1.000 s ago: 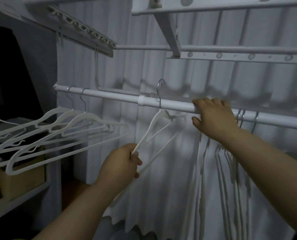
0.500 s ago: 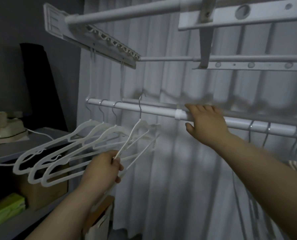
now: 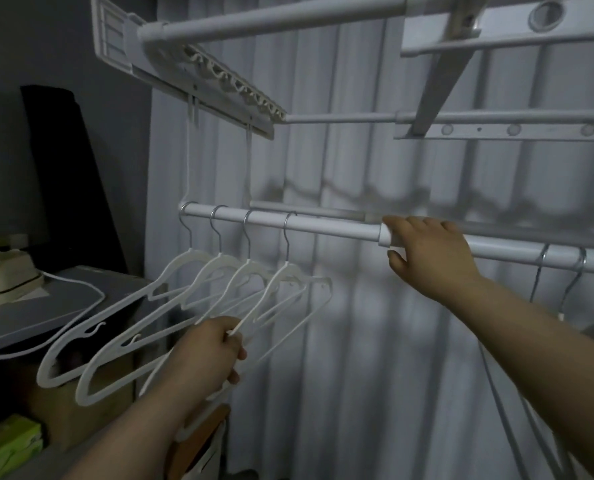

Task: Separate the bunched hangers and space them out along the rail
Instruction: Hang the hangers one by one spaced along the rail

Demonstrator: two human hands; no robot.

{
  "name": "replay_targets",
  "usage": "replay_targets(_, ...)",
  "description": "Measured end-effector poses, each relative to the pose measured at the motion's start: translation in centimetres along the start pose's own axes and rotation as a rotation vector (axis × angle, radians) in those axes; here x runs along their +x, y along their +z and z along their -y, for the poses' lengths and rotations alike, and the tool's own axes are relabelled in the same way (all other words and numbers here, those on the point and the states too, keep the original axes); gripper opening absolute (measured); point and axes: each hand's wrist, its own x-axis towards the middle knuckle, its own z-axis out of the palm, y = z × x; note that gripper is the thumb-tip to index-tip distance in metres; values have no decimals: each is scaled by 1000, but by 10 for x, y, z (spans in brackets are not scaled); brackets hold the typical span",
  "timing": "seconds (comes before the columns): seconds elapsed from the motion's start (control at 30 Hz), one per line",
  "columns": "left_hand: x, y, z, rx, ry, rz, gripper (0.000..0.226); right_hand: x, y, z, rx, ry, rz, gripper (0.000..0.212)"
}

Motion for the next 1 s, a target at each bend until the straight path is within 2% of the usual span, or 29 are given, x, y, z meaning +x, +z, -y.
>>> replay_targets(0.17,7,-3,0,-5,32,1,35,0,7,-2,-45,-31,-106,47)
replay_targets(0.33,7,3,1,-15,30,37,26,0,5,-3,-33,0,-65,45)
replay_targets(0.63,5,0,5,-23,31,6,20,-1,-2,0,-38,29,-6,47)
replay_targets(1.0,3,-6,7,124,52,10,14,-2,-9,3,-50,36,84,53)
